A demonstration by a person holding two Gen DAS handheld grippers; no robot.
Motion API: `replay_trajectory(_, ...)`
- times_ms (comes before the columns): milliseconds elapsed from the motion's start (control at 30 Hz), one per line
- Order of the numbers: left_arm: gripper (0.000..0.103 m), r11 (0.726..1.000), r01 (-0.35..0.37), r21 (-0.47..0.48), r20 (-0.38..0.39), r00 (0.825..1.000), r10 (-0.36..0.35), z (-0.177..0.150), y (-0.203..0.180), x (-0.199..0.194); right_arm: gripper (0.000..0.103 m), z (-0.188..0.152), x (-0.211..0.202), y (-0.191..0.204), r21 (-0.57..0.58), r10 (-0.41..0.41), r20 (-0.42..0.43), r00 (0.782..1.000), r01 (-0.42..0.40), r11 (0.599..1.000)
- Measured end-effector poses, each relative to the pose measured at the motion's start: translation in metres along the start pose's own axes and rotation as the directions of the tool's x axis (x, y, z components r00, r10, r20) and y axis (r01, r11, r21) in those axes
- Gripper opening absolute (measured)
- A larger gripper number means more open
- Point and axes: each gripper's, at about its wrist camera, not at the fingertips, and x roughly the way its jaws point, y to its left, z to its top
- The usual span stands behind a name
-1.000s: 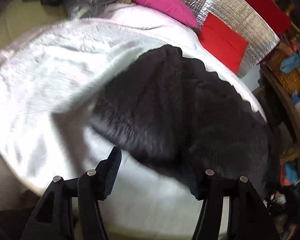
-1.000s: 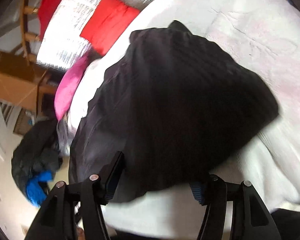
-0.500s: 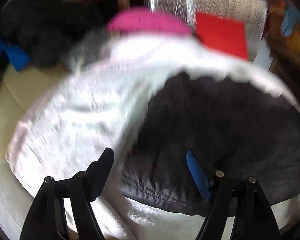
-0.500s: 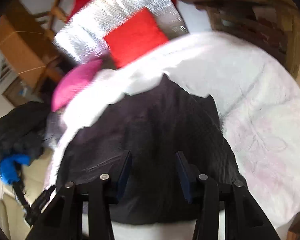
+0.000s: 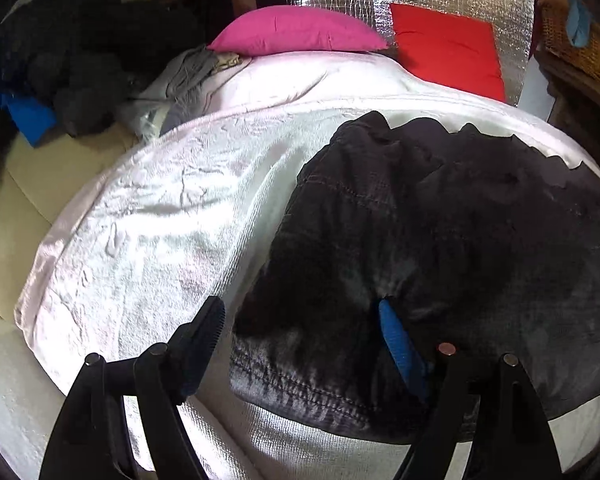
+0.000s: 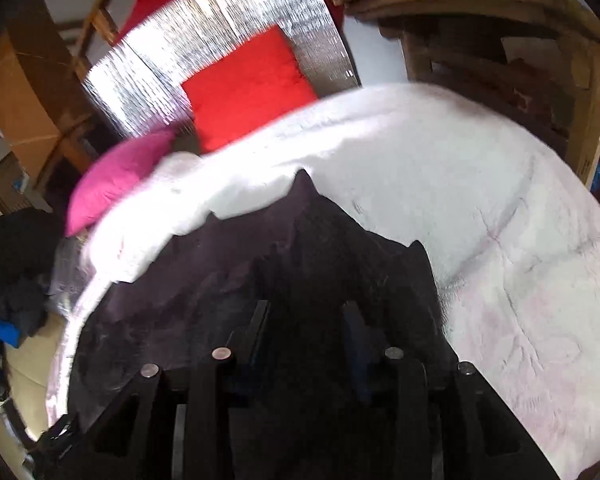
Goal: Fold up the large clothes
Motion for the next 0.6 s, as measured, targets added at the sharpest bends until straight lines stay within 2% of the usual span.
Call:
replay_trajectory(67, 0.080, 1.000, -0.008, 0.010, 0.007, 1.000, 0.008, 0.001, -0.003, -0.001, 0.044, 0.000, 0.036, -0.012, 0.046, -0.037, -0.106, 0.994, 0.042, 0.998)
replay_trajectory(200, 0.080, 1.000, -0.017, 0.018, 0.012, 1.000, 0.017, 0.002, -0.007, -0.001, 0.048, -0.002, 0.028, -0.005, 0.021, -0.057, -0.068, 0.996, 0.058, 0.998)
replay_trajectory(333, 0.080, 0.999, -0.021, 0.026, 0.021, 1.000, 0.020, 0.003, -0.006, -0.002, 0.049, -0.017, -0.007, 0.005, -0.021, -0.043, 0.019, 0.999, 0.043, 0.999)
replay_trajectory(400, 0.080, 0.999, -0.020, 0.031, 0.033, 0.999, 0.019, 0.002, -0.007, -0.005, 0.054, -0.028, -0.031, 0.014, -0.053, 0.007, 0.072, 0.997, -0.003, 0.999)
replay_trajectory(467, 0.080, 0.999, -0.018, 0.033, 0.045, 0.999, 0.016, 0.000, -0.008, -0.012, 0.066, -0.040, -0.056, 0.018, -0.071, 0.056, 0.133, 0.990, -0.047, 0.996)
replay_trajectory(600, 0.080, 0.999, -0.014, 0.034, 0.081, 0.997, 0.012, -0.002, -0.011, -0.035, 0.070, -0.065, -0.094, 0.025, -0.076, 0.111, 0.190, 0.975, -0.098, 0.992)
